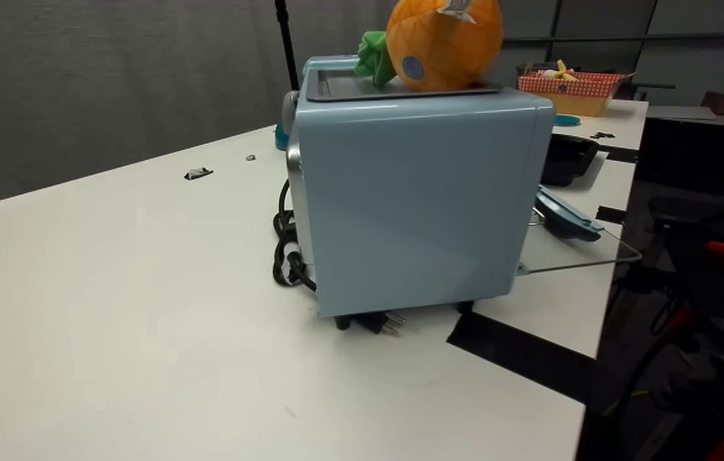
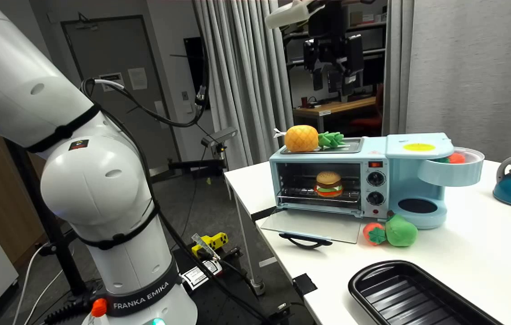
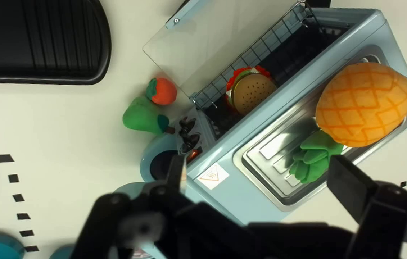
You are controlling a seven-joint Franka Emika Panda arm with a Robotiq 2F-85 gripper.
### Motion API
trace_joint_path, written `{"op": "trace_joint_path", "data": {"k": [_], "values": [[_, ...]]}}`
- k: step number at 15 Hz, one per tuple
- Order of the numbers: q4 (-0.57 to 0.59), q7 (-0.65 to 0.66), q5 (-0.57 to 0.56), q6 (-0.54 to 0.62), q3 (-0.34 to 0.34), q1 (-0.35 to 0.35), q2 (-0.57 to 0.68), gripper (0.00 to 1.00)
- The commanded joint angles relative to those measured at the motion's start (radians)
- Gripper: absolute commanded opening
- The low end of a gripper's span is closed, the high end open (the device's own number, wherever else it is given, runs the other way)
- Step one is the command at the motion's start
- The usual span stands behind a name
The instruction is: Press the yellow button on the machine
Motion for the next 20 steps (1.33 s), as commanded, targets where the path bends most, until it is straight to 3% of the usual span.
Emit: {"op": "trace_joint_path", "data": {"k": [1, 20], "values": [[0.002, -0.005, 0.006, -0.002, 0.012, -0.015, 0.001, 1.00], [0.008, -0.004, -0.003, -0.023, 0.015, -0.017, 0.004, 1.00]]}}
